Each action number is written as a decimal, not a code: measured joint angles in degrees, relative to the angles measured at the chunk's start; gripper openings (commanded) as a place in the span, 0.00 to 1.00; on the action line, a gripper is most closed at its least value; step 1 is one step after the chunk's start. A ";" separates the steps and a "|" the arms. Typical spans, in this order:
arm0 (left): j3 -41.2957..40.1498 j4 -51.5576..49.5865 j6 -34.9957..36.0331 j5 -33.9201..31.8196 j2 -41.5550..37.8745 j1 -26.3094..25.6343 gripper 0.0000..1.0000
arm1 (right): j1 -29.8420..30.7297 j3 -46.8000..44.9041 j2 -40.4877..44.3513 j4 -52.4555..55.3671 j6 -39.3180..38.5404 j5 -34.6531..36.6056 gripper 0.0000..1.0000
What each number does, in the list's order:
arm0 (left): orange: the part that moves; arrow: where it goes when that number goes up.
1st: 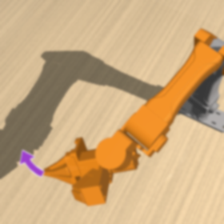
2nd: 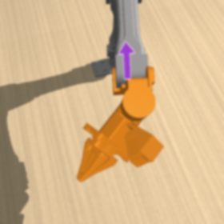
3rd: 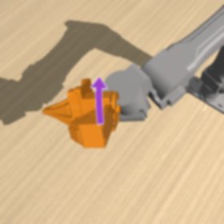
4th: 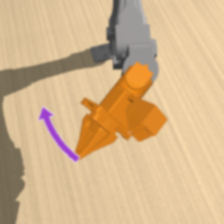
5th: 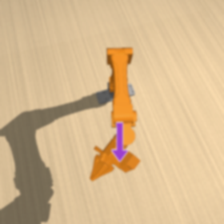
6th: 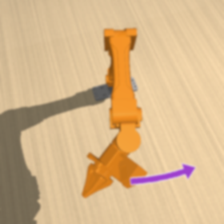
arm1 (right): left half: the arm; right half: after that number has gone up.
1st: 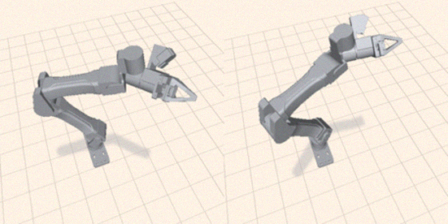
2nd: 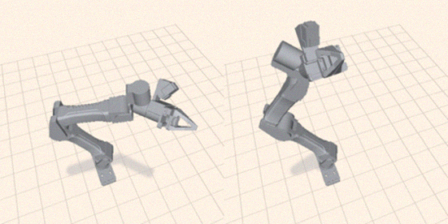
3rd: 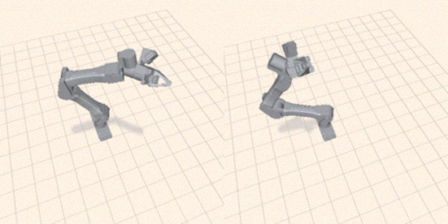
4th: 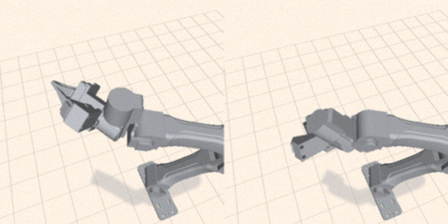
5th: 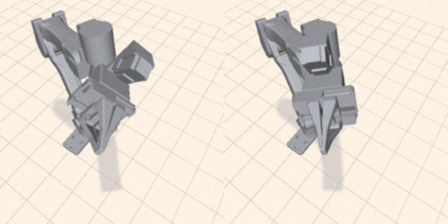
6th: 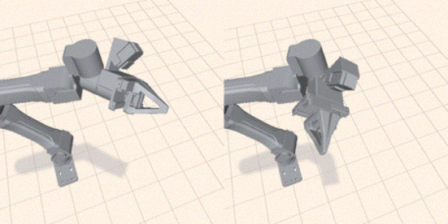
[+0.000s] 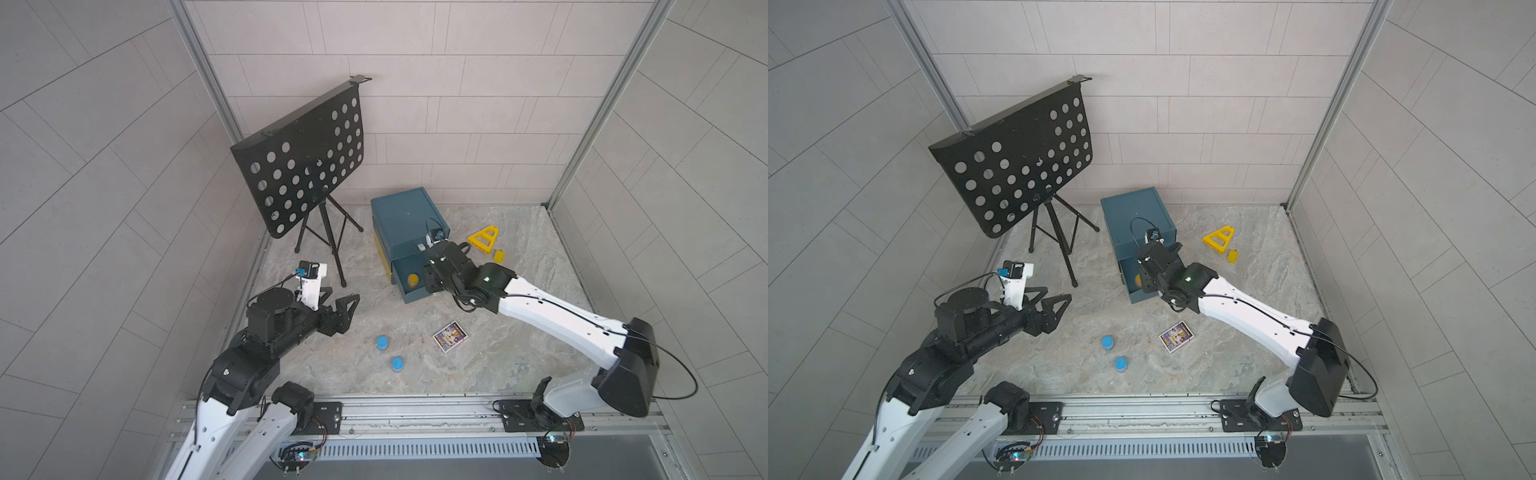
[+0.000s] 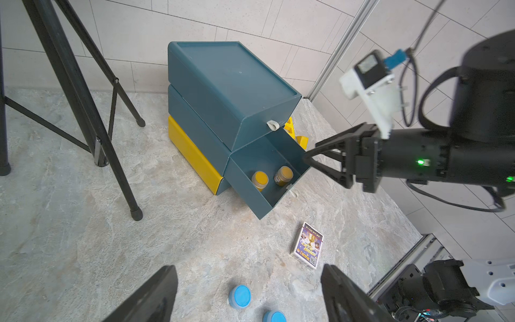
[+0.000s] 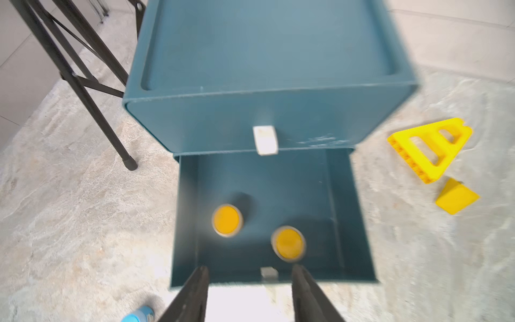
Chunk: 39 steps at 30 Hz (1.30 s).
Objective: Put the paint cans in the drawer according to color
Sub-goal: Place the paint can in the drawer, then close the drawer in the storage box.
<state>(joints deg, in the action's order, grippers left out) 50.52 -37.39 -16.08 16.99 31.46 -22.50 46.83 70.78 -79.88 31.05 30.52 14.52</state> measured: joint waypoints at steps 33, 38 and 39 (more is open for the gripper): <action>0.00 0.33 0.00 -0.28 0.26 0.72 0.88 | -1.77 -12.50 -13.46 -30.47 -3.82 2.19 0.50; 0.00 0.33 0.00 -0.31 0.26 1.01 0.88 | -2.75 -9.73 -18.12 -35.21 -4.13 1.27 0.51; 0.00 0.33 0.00 -0.28 0.26 1.09 0.88 | -2.91 -9.51 -18.82 -36.26 -4.09 1.16 0.52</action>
<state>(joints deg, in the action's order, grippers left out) 50.52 -37.06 -16.08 16.71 31.73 -21.41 43.92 61.28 -98.70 -5.21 26.44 15.68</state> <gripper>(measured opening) 0.879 0.510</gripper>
